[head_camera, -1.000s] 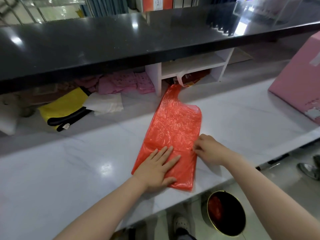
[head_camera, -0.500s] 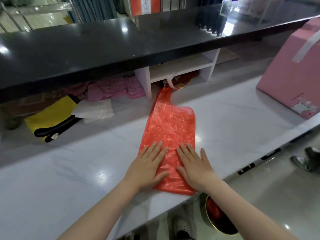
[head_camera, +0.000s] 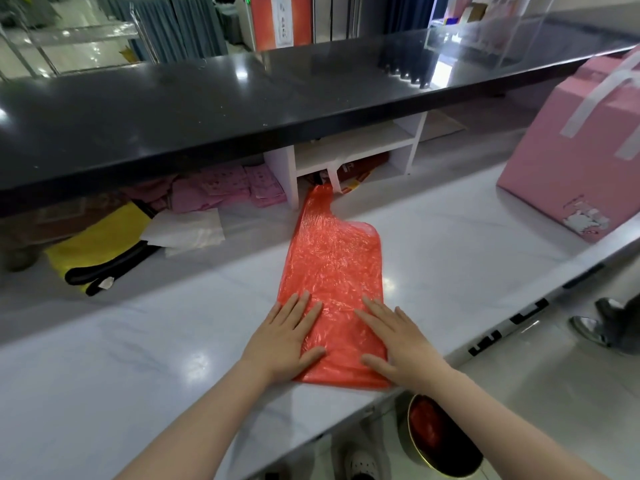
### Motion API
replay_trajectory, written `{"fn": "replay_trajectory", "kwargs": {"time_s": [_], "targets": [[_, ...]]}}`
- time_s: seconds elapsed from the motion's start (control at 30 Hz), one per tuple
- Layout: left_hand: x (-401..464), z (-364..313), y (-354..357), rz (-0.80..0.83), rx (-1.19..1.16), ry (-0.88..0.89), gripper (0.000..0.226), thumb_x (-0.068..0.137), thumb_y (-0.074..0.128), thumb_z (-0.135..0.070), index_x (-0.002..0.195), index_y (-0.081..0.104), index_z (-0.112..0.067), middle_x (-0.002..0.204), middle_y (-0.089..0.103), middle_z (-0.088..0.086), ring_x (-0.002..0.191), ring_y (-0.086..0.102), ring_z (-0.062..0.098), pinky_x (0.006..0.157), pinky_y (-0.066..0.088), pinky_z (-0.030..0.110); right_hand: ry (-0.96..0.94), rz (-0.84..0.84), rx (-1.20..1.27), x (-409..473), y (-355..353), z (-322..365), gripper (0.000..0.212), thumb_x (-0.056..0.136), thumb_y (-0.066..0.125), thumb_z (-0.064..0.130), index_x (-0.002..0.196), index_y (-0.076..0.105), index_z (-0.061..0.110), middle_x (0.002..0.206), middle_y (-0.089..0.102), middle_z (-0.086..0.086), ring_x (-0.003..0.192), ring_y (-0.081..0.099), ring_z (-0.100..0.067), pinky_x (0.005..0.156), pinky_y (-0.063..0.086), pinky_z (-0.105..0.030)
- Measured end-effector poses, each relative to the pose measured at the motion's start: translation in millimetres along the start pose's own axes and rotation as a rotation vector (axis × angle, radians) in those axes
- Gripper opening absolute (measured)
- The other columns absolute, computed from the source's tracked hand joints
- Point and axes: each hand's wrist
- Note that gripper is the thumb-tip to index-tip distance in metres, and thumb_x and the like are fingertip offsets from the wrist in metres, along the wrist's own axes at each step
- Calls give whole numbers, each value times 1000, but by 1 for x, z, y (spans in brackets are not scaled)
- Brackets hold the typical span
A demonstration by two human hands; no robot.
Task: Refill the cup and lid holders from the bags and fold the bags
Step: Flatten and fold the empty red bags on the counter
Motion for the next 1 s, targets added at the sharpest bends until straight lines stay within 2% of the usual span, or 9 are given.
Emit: {"fn": "replay_trajectory", "kwargs": {"time_s": [0.13,0.27,0.43,0.6,0.77,0.8,0.87,0.93,1.0], "targets": [[0,0,0,24,-16,-6,81,88,18,-73,142,-26,-31,154,-27,-3,144,-24,17,116,-15,34,-79,-29,15,-26,6,2,92,73,41,86,148,27,35,158,7,13,146,3,-8,119,0,-37],[1,4,-6,55,-109,16,83,90,22,-70,141,-28,-27,154,-25,-4,145,-20,16,117,-12,34,-56,26,-71,-36,11,1,91,72,43,85,149,19,41,156,0,20,144,-9,-2,115,-16,-34],[-8,18,-18,-22,-360,92,81,91,37,-65,148,-11,-33,155,-15,-12,146,-8,8,117,-1,24,-45,3,-48,-39,7,3,82,75,45,81,146,30,43,153,13,22,142,6,-1,117,-4,-36],[-28,30,-14,39,-194,226,94,72,23,-86,146,-10,-37,156,-15,-10,144,-16,8,114,-14,22,-7,-85,129,-46,5,3,54,91,34,62,138,47,40,149,29,22,142,18,1,119,5,-31],[-30,35,-12,73,-162,253,108,62,13,-96,145,-14,-32,155,-22,-3,143,-21,15,114,-17,28,118,-203,318,-40,6,10,31,100,45,29,122,66,24,131,50,23,129,39,4,114,20,-24],[-29,35,-11,82,-170,258,111,61,12,-97,145,-14,-30,155,-21,-3,143,-21,16,114,-18,28,159,-229,343,-38,5,11,29,100,46,28,118,68,23,125,56,21,121,46,5,110,27,-21],[-28,36,-12,99,-242,246,116,57,11,-99,146,-9,-27,156,-16,-5,144,-18,14,114,-16,27,247,-278,420,-35,2,13,31,99,45,34,95,72,21,94,70,12,88,58,4,84,43,-21],[-28,37,-14,87,-430,196,115,57,9,-99,146,2,-28,156,-1,-10,145,-6,9,114,-11,23,330,-349,504,-31,-2,12,37,100,44,34,73,61,15,66,62,1,64,53,-6,64,40,-26],[-30,38,-16,63,-578,166,109,59,6,-98,145,12,-32,154,12,-15,145,3,5,115,-7,22,378,-416,546,-26,-5,10,37,101,44,25,67,56,16,61,58,1,59,52,-6,58,38,-23]]}}
Point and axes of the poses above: each hand's wrist, its own x-axis towards the middle knuckle, its own y-axis out of the palm, z = x × y
